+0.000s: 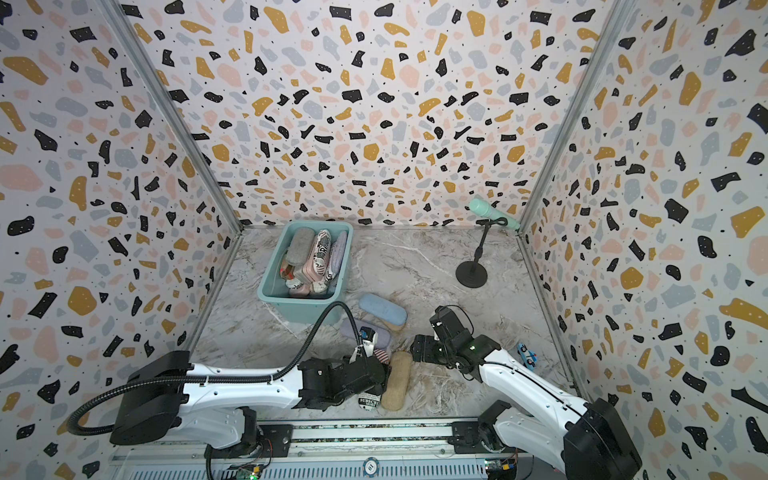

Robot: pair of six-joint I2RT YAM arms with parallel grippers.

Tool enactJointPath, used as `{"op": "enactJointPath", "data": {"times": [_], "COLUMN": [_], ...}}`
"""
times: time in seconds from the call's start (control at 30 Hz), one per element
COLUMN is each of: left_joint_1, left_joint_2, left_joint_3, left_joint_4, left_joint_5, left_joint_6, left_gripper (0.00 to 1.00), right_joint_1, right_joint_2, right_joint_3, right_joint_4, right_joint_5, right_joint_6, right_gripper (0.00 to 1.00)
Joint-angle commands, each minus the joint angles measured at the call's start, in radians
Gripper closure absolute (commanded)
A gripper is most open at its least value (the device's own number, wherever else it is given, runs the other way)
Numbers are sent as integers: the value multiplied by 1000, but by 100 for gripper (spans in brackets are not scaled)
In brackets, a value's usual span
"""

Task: Put the glasses cases into the storage boxes
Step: Pick up the glasses case at the center of the board.

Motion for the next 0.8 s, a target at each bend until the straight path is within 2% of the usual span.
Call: {"op": "enactJointPath", "data": {"times": [0.0,0.23,0.47,0.63,0.77], "left_joint_1": [-14,-14,-14,-14,-14], "left_joint_2": [17,125,159,193,228], "left_joint_3": [10,50,22,46,51], "left_joint_4": [-16,-60,-39,-50,-69], "left_joint_5": [-48,-17,-3,-17,-31], "left_joint_6": [-34,-5,-50,-51,-54], "left_gripper": [21,24,25,29,27], "right_joint_1": [-4,-6,-10,-10,-8], "right_joint_2": [-24,-76,-65,-66,-62], "right_joint_3": [-17,-103,-158,-152,-133], "right_joint_4": [1,108,168,173,168], "right_joint_5": [37,12,-24,-25,-30], "right_joint_6": [-16,-33,-58,-85,-104], "right_gripper": [13,12,13,13,13]}}
